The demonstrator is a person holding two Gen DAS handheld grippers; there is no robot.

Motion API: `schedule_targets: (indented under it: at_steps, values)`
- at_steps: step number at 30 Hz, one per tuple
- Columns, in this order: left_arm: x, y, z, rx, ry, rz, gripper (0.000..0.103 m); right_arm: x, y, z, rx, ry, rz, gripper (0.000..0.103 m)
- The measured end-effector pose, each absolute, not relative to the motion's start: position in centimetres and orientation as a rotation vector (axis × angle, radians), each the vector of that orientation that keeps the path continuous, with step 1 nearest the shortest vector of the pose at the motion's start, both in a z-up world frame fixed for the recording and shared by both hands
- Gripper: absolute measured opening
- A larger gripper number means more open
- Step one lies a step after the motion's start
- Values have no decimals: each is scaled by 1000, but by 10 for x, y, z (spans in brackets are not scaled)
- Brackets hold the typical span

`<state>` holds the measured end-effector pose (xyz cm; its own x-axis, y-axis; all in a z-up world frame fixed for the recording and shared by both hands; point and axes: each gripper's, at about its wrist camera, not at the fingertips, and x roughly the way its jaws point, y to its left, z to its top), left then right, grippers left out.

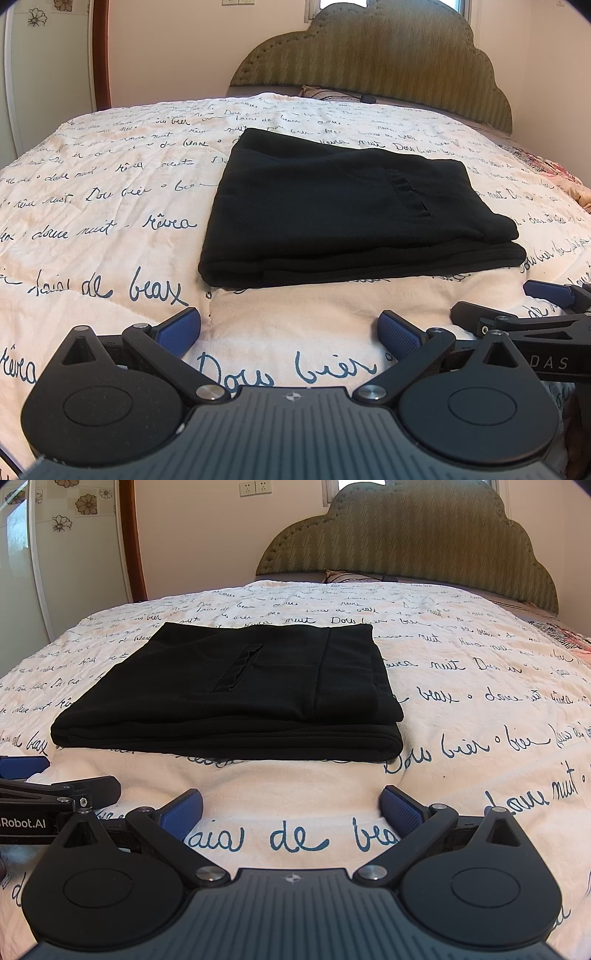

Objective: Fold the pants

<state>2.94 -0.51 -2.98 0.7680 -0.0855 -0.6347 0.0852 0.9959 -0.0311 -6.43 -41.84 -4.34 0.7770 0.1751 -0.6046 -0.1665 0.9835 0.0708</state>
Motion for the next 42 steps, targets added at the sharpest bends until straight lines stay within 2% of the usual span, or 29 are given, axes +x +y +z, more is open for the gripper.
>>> schedule_targets:
  at_steps: [42]
  values:
    - [24, -1, -27, -59, 646, -107, 103, -64, -419, -43, 16, 655, 185, 103]
